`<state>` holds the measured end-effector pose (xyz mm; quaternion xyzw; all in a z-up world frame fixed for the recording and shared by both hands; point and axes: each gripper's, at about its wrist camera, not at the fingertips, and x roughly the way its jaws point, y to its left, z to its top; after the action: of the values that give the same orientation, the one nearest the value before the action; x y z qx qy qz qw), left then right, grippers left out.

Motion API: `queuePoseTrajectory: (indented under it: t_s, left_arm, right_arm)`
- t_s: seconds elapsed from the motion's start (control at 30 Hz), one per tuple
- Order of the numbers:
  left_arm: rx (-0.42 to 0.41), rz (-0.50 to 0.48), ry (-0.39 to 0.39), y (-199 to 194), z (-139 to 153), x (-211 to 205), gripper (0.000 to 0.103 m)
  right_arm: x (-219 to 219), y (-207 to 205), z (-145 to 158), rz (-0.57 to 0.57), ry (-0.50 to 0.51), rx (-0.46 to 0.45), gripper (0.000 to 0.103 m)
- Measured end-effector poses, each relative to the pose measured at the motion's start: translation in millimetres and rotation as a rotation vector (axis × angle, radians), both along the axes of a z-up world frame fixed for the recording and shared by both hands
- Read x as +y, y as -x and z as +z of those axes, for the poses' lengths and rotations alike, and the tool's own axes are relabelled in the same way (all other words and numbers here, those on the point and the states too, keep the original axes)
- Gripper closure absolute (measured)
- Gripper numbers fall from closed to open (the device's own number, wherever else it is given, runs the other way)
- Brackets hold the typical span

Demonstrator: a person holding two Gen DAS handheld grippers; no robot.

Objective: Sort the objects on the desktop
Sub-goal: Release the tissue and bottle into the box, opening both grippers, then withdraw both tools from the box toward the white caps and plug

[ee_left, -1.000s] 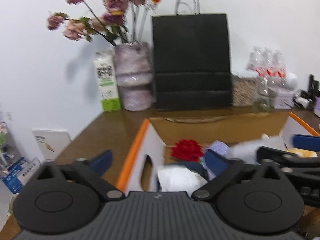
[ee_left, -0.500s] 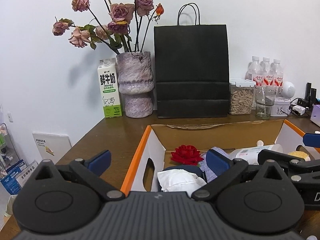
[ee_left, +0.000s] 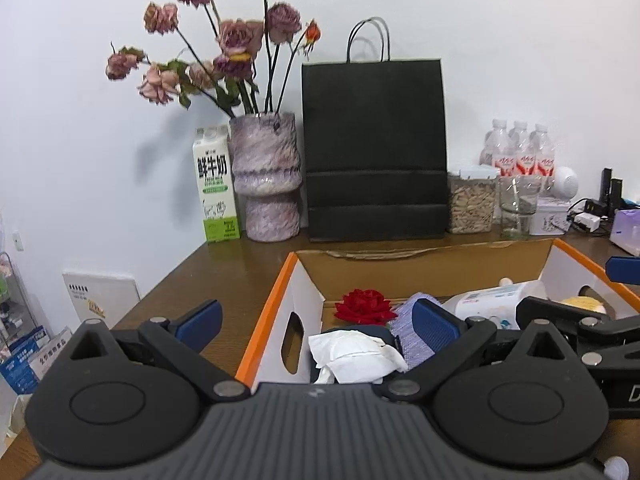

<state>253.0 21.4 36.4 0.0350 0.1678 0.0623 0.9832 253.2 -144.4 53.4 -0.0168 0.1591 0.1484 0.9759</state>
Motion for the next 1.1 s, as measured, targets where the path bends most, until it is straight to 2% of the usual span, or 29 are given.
queuePoseTrajectory:
  t_s: [0.27,0.5,0.7,0.87,1.1]
  left_arm:
    - [-0.05,-0.023,-0.046,29,-8,-3,0.0]
    - [-0.06,-0.033,-0.02,51,-13,3,0.0]
    - [-0.059,0.009,-0.022,72,-20,7,0.0]
    - [-0.02,-0.002,-0.017,87,-24,10,0.0]
    - [0.081,-0.036,-0.027,94,-36,9,0.0]
  right_arm:
    - [-12,31,-10,-0.015,0.016,-0.039,0.0]
    - [-25,56,-24,-0.041,0.032,-0.035,0.0]
    - [-37,77,-32,-0.052,0.04,-0.012,0.0]
    - [-45,92,-40,-0.045,0.069,0.045,0.0]
    - [-53,101,-47,-0.064,0.096,0.128,0.0]
